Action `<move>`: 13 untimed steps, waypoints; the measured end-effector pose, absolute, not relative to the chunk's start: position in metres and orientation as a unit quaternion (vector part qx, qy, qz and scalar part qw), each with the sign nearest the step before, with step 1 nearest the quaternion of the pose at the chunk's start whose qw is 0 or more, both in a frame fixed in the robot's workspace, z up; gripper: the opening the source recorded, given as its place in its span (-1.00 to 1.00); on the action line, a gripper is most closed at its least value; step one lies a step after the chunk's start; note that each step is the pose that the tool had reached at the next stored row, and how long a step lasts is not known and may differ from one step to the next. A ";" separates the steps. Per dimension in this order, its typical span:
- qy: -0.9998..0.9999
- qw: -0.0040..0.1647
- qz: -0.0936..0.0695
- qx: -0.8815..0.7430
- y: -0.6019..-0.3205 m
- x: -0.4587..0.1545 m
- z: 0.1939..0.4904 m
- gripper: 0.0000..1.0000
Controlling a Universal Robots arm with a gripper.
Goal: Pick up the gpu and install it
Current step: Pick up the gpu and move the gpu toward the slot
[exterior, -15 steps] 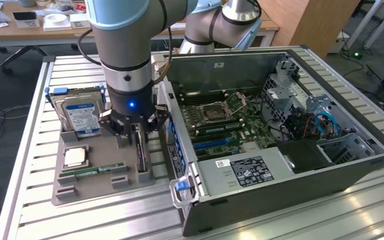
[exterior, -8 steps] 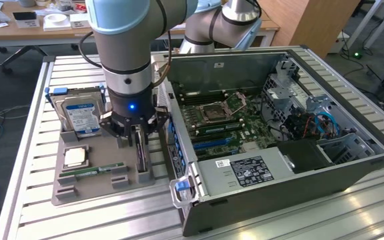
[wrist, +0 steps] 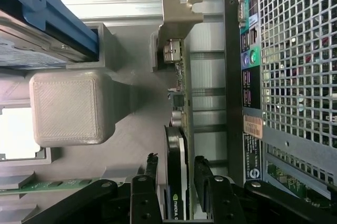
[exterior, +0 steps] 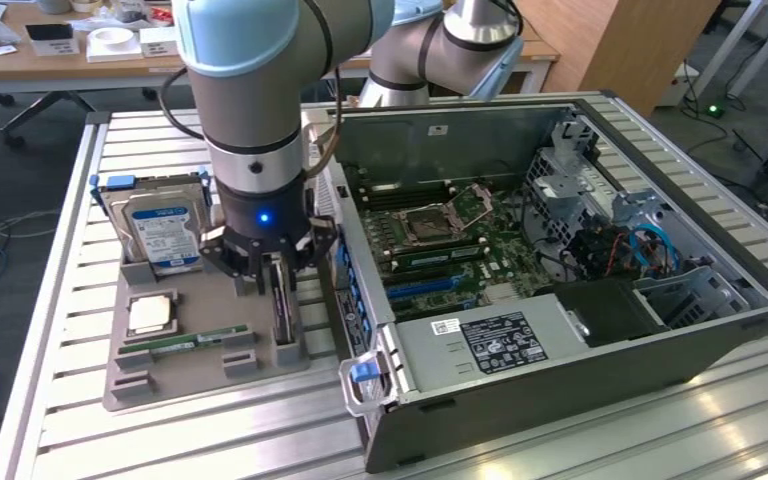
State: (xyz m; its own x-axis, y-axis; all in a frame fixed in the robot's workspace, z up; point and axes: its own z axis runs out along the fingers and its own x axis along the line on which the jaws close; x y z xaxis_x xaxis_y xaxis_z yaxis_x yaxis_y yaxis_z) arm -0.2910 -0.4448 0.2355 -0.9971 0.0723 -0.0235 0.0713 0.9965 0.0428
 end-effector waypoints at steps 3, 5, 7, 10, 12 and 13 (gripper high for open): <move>0.999 0.013 0.021 0.036 -0.445 -0.291 0.234 -0.17; 0.999 0.012 0.021 0.036 -0.445 -0.291 0.233 -0.17; 0.999 0.013 0.021 0.036 -0.445 -0.291 0.232 -0.17; 0.999 0.012 0.021 0.036 -0.444 -0.291 0.231 -0.17; 0.999 0.012 0.021 0.036 -0.444 -0.291 0.231 -0.17; 0.999 0.012 0.021 0.036 -0.444 -0.291 0.231 -0.17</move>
